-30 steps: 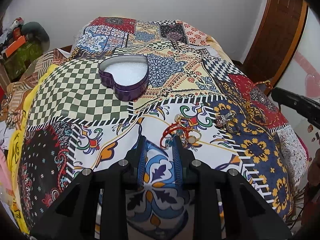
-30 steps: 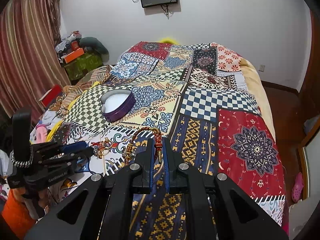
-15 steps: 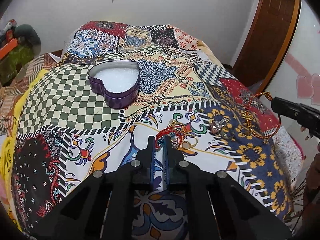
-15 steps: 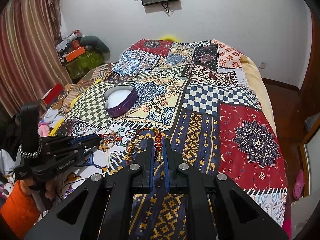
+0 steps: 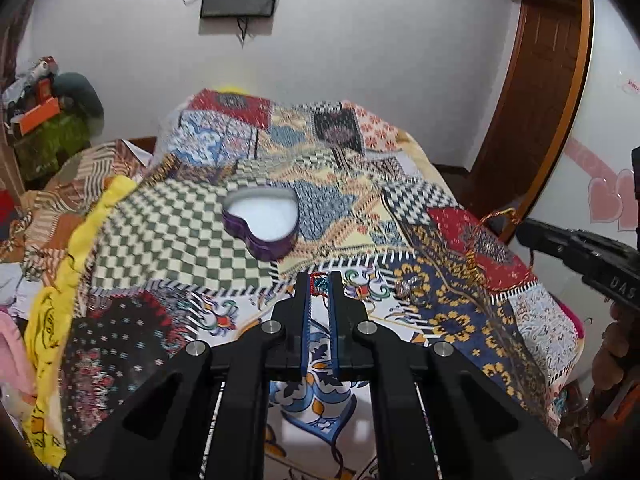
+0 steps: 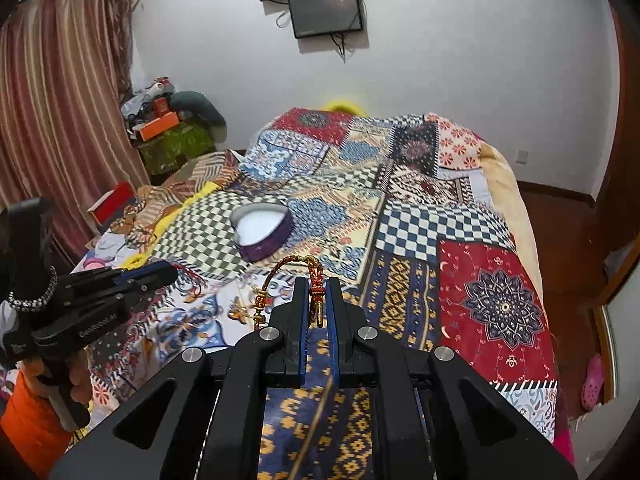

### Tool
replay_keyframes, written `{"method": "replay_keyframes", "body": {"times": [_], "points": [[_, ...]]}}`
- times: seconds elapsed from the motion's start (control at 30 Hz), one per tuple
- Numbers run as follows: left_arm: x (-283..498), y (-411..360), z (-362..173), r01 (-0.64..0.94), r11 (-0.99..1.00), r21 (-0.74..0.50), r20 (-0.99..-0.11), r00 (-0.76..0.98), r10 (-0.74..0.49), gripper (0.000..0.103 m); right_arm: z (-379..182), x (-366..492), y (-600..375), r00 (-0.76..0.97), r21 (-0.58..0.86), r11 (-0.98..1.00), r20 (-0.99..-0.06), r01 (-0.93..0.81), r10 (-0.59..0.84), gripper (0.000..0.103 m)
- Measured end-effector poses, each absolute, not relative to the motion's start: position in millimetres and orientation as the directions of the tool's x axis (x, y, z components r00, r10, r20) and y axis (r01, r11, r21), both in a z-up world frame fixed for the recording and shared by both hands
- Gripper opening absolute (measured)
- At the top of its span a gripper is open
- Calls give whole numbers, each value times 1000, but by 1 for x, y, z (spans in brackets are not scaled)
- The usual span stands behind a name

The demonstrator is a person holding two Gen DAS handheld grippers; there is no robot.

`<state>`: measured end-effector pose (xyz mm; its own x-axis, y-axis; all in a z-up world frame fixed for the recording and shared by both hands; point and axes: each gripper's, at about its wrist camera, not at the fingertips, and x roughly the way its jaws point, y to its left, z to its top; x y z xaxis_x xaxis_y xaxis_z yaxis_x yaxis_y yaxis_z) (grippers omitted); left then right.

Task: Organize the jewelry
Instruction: 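Lift the bracelet with the right gripper and carry it to the purple heart tin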

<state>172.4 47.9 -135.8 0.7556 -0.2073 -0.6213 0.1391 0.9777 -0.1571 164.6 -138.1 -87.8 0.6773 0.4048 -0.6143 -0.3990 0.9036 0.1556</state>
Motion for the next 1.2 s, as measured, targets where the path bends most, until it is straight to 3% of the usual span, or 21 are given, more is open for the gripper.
{"method": "replay_keyframes", "body": {"times": [0.37,0.83,1.2], "points": [[176,68,-111,103,985,-140,-580,798,-166,6,-77,182,-109,687,141,893,-592,-426,421,7],[237,100,-103,63,988,-140,-543,829,-130,6,-81,241,-70,670,142,886,-605,-441,430,7],[282,126,-124,31,986,-164,-568,814,-120,6,-102,299,-39,607,145,875,-669,-461,430,7]]}}
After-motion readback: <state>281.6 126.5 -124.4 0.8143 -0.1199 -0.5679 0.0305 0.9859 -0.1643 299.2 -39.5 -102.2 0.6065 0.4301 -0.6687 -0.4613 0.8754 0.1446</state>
